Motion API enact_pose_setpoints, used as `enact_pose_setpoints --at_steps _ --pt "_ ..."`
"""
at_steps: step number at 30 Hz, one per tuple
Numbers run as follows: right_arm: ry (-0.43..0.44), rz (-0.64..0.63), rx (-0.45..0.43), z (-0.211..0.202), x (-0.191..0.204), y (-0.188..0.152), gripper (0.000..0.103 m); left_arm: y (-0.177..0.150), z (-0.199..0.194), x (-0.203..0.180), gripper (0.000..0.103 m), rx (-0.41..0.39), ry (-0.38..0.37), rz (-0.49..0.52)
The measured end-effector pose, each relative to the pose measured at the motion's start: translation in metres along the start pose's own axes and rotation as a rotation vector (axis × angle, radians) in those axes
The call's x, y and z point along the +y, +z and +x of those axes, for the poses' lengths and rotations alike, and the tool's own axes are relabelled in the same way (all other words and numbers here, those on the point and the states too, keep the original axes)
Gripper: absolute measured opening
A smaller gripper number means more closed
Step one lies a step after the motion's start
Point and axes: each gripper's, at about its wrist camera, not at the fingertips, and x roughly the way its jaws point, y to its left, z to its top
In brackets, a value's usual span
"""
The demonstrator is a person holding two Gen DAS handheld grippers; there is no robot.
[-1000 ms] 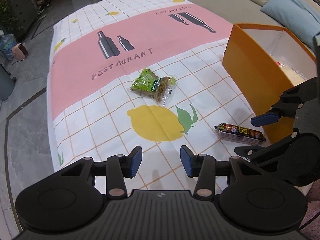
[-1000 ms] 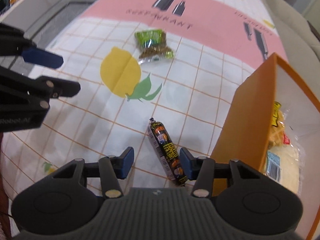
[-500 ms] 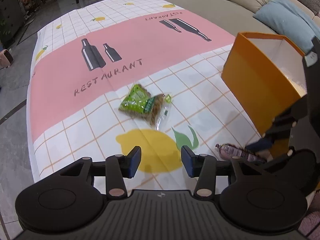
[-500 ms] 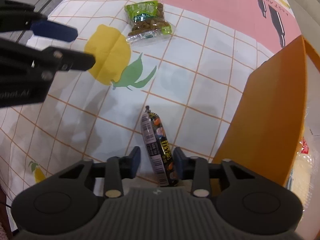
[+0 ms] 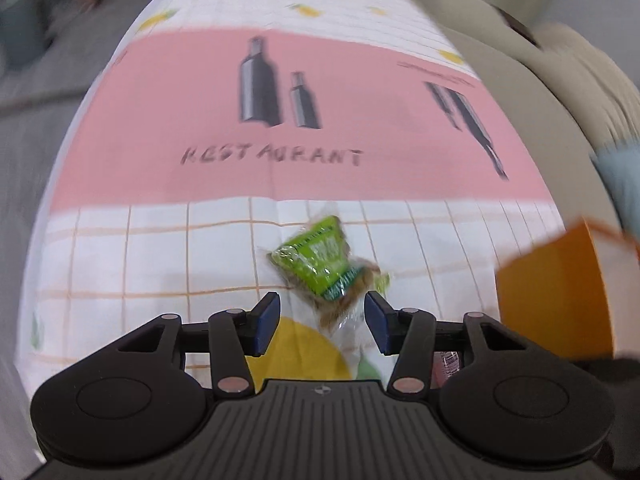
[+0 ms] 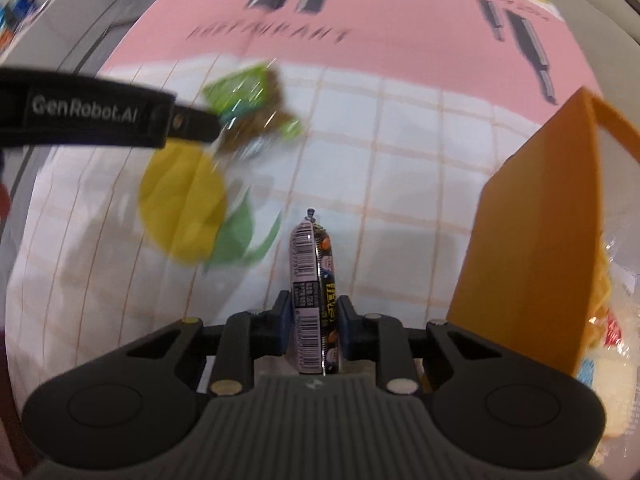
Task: Organize snacks
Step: 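Grasp the green raisin pack with the left tool while the right tool grasps the sausage stick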
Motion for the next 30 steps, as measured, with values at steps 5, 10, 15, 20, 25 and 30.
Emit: enact_pose_setpoints --at_steps 5,10,15,20,25,30 --pt "-0.01 0.08 -0.019 0.004 -0.009 0.024 0.021 0.009 0.02 0.004 0.058 0.004 0.02 -0.16" --pt "0.009 0.091 -0.001 0.01 -0.006 0.027 0.022 0.012 0.034 0.0 0.061 -0.01 0.04 -0.231" --pt "-0.004 0.057 -0.012 0.009 0.001 0.027 0.022 0.018 0.046 -0.008 0.064 -0.004 0.07 -0.226" --pt "0.009 0.07 -0.005 0.008 0.002 0.024 0.022 0.015 0.053 -0.034 0.065 -0.016 0.175 -0.053" --pt "0.018 0.07 0.001 0.011 0.0 0.026 0.028 0.007 0.051 -0.039 0.056 -0.017 0.183 0.06" --pt "0.018 0.077 -0.001 0.011 0.002 0.021 0.029 0.003 0.041 -0.031 0.047 0.012 0.166 0.094"
